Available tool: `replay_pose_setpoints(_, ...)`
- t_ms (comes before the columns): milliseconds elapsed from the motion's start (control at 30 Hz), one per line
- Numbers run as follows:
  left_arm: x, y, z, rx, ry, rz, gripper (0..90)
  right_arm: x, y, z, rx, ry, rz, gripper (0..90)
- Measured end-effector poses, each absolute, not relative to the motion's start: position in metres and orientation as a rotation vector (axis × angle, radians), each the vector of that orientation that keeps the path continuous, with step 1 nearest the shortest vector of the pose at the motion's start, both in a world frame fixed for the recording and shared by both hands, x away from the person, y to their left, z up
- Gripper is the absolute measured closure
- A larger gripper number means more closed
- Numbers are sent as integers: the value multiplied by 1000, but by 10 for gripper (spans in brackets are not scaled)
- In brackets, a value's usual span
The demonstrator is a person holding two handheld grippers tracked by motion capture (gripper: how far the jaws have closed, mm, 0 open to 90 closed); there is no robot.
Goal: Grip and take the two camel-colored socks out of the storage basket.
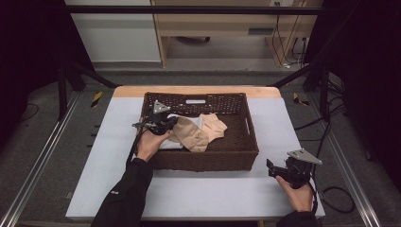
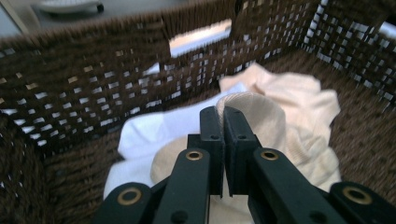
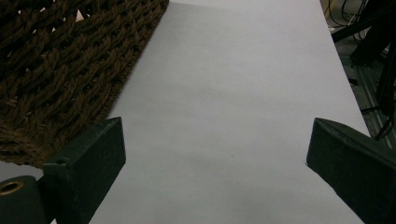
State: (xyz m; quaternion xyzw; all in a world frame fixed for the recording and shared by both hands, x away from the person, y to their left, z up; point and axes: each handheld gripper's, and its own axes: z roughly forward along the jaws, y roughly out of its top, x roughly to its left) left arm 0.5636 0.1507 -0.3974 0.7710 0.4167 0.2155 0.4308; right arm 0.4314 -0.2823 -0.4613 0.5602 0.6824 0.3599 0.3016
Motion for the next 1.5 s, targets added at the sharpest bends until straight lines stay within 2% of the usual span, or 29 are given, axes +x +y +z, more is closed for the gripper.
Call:
replay_pose_setpoints(533, 542, 159, -353, 1648, 948, 571, 874, 431, -283, -461, 1486, 1802, 956, 49)
replay_pose_setpoints(633, 534, 159, -343, 1629, 927, 603, 874, 431, -284, -461, 1491, 1800, 958, 49)
replay_pose_setpoints(1500, 444, 161, -275, 1512, 692, 571, 874, 430, -284, -460, 1490, 1798, 960, 51)
